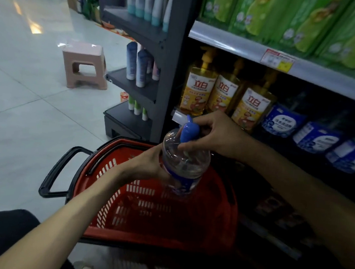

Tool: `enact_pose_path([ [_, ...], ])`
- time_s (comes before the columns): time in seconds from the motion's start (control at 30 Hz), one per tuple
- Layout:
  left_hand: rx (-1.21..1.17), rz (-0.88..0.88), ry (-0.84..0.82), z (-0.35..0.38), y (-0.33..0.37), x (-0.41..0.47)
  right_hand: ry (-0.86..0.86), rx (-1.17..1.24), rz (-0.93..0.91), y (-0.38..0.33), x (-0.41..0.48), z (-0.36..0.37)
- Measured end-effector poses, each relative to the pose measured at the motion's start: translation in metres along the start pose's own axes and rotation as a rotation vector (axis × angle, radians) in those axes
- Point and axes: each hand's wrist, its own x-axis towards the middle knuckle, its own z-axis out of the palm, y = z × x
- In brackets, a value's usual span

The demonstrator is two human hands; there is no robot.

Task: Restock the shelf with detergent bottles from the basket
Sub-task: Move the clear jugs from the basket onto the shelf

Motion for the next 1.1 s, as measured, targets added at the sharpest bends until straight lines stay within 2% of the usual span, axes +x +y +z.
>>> enact_pose_path([
  [0.13, -0.207, 0.048, 0.07, 0.035, 0.018, -0.003, -0.119, -0.047, 0.005, -0.011, -0.004, -0.031],
  [0.23, -0.345, 0.002, 0.157, 0.064, 0.013, -0.003, -0.189, -0.092, 0.098, -0.014, -0.007, -0.044],
  [0.37, -0.563, -0.119, 0.114, 0.091, 0.001, 0.003, -0.121, -0.121, 0.254, -0.007, -0.009, -0.049],
  [0.53, -0.714, -0.201, 0.096, 0.102, -0.004, 0.008, 0.133, 0.087, 0.371, 0.027, -0.039, -0.039],
  [0.63, -0.731, -0.19, 0.195, 0.097, -0.002, 0.012, 0.056, 0.284, 0.586, 0.051, -0.06, -0.016],
  [0.7, -0.736, -0.203, 0.278, 0.093, -0.003, 0.015, -0.018, 0.395, 0.666, 0.068, -0.073, -0.004],
  [0.8, -0.721, -0.203, 0.373, 0.087, -0.006, 0.018, -0.147, 0.403, 0.598, 0.084, -0.088, 0.012],
  [0.87, -0.679, -0.205, 0.409, 0.085, -0.006, 0.02, -0.166, 0.341, 0.507, 0.094, -0.091, 0.026],
  [0.97, -0.581, -0.175, 0.465, 0.088, -0.002, 0.019, -0.052, 0.402, 0.388, 0.099, -0.086, 0.049],
  [1.1, -0.458, -0.128, 0.475, 0.1, 0.001, 0.019, 0.11, 0.481, 0.422, 0.118, -0.079, 0.073],
])
